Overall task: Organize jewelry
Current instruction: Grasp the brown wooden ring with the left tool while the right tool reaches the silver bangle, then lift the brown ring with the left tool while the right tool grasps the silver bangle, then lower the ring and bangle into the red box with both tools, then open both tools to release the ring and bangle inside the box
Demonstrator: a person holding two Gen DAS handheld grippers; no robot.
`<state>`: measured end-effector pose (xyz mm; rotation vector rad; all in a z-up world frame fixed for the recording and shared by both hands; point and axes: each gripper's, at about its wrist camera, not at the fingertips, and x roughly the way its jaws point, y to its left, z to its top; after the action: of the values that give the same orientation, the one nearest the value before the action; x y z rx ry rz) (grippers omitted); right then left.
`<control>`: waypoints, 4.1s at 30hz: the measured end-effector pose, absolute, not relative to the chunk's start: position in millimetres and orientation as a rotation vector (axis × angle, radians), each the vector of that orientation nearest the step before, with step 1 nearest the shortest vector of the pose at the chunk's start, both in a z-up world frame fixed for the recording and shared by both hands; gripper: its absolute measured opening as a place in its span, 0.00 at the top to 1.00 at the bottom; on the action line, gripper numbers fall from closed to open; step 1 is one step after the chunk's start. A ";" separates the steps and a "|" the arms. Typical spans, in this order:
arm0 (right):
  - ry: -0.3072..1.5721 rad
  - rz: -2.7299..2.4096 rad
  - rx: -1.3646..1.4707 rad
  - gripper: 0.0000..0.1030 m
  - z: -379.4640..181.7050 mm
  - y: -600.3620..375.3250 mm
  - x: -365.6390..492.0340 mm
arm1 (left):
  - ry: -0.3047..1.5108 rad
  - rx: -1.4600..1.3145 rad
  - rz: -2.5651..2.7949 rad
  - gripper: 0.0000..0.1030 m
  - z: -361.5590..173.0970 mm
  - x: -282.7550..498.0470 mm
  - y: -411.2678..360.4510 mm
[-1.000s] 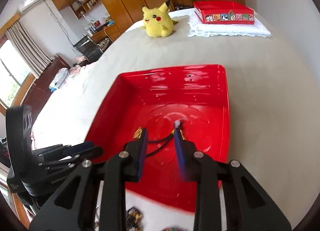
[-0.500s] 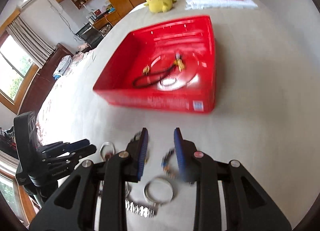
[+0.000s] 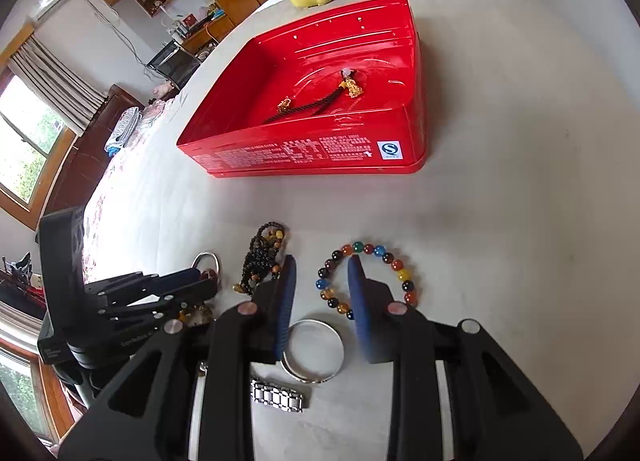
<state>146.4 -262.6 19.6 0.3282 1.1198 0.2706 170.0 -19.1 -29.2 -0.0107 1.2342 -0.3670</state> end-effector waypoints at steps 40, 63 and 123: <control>1.236 0.171 0.211 0.39 -13.1 -223.5 103.6 | 1.115 -0.028 -0.324 0.71 -3.3 149.5 6.6; 1.151 0.189 0.159 0.53 11.4 -227.6 98.2 | 1.127 -0.036 -0.309 0.71 -8.4 152.9 6.7; 1.093 0.160 0.116 0.48 18.8 -241.7 302.0 | 1.189 -0.057 -0.322 0.65 -2.5 344.7 -58.9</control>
<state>302.0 -241.7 18.8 0.1164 1.0926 0.1597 344.7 -58.9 -2.5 -0.0566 1.1888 -0.3218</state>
